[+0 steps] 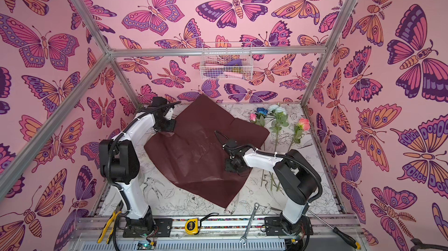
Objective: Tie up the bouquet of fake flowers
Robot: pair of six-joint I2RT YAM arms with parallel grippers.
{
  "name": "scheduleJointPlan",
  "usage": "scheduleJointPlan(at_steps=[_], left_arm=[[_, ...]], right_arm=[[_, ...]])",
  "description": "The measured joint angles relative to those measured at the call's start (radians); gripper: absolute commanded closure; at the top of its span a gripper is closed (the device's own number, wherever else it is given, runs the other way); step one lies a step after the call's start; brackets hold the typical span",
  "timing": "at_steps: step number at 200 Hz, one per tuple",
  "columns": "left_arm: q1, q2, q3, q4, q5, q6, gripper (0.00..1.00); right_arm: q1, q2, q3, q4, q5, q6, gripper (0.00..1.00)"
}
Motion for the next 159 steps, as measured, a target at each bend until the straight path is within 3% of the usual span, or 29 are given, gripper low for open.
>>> scheduleJointPlan(at_steps=[41,110,135,159], left_arm=[[0.0,0.023,0.005,0.0,0.006,-0.008,1.0],[0.0,0.078,-0.024,0.053,-0.013,-0.049,1.0],[0.0,0.078,-0.052,0.083,-0.025,-0.068,0.91],[0.002,0.078,-0.07,0.113,-0.029,-0.092,0.7]], right_arm=[[0.026,-0.077,-0.078,-0.008,0.007,0.084,0.49],[0.027,-0.111,-0.102,-0.065,0.046,0.118,0.46],[0.027,-0.111,-0.097,-0.092,0.077,0.117,0.46],[0.027,-0.103,-0.088,-0.116,0.1,0.114,0.46]])
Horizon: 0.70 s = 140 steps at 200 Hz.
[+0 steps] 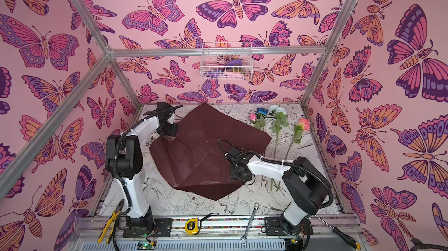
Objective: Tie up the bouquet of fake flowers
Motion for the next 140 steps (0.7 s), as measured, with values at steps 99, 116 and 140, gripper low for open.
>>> scheduleJointPlan(at_steps=[99,116,140], left_arm=[[0.005,-0.192,-0.068,0.046,-0.021,-0.115,0.25],[0.005,-0.267,-0.104,0.053,0.0,-0.159,0.23],[0.001,-0.373,-0.19,0.084,0.04,-0.229,0.22]], right_arm=[[0.0,0.009,0.031,-0.042,0.035,0.0,0.45],[0.0,-0.003,0.042,-0.057,0.045,-0.001,0.44],[0.0,-0.042,0.053,-0.079,0.061,-0.005,0.43]])
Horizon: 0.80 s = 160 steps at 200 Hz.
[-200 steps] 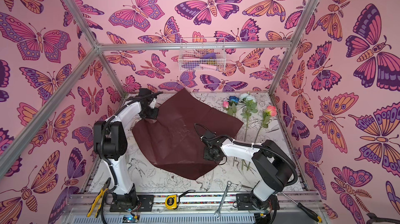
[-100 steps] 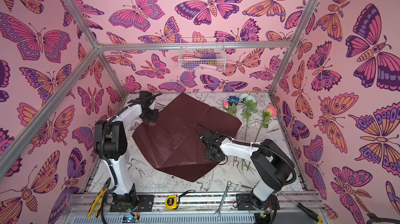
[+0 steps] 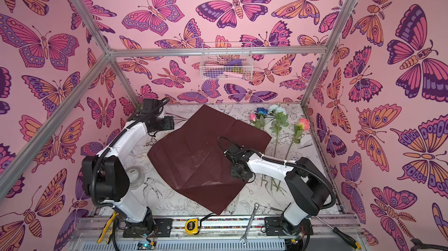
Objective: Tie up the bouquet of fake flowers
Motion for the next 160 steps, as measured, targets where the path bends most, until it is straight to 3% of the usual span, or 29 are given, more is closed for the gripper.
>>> scheduleJointPlan(at_steps=[43,71,160], left_arm=[[-0.014,-0.139,-0.213,0.093,0.127,-0.148,0.33],[-0.053,-0.193,-0.361,0.21,0.223,-0.247,0.36],[-0.315,-0.206,-0.529,0.41,0.236,-0.401,0.42]], right_arm=[[-0.014,-0.1,0.015,-0.034,0.024,-0.011,0.42],[-0.091,-0.17,0.015,-0.063,0.037,-0.036,0.42],[-0.364,-0.275,0.016,-0.085,0.021,-0.158,0.41]])
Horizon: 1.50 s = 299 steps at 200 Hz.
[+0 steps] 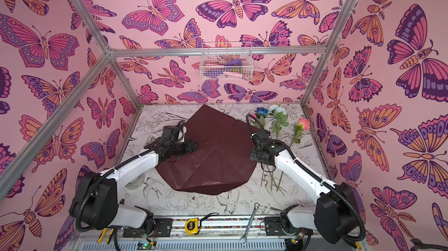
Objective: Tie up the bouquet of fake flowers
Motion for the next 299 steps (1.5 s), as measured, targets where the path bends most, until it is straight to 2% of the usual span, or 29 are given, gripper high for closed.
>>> scheduleJointPlan(at_steps=[25,77,114,203,250,299], left_arm=[[-0.023,0.022,-0.038,0.05,0.011,-0.033,0.43],[-0.035,0.053,-0.094,0.083,0.015,-0.065,0.43],[-0.036,0.053,-0.109,0.095,-0.018,-0.087,0.43],[-0.036,0.091,-0.107,0.1,-0.063,-0.097,0.45],[-0.036,0.091,-0.106,0.101,-0.082,-0.098,0.45],[-0.036,0.087,-0.106,0.1,-0.096,-0.098,0.44]], right_arm=[[-0.074,0.0,-0.002,-0.002,-0.014,-0.028,0.42],[-0.133,0.033,-0.038,0.002,-0.06,-0.067,0.45],[-0.138,0.124,-0.069,0.006,-0.087,-0.083,0.47],[-0.146,0.315,-0.071,0.089,-0.044,-0.109,0.52],[-0.179,0.333,-0.06,0.137,-0.043,-0.119,0.71],[-0.224,0.336,-0.06,0.168,-0.054,-0.142,0.84]])
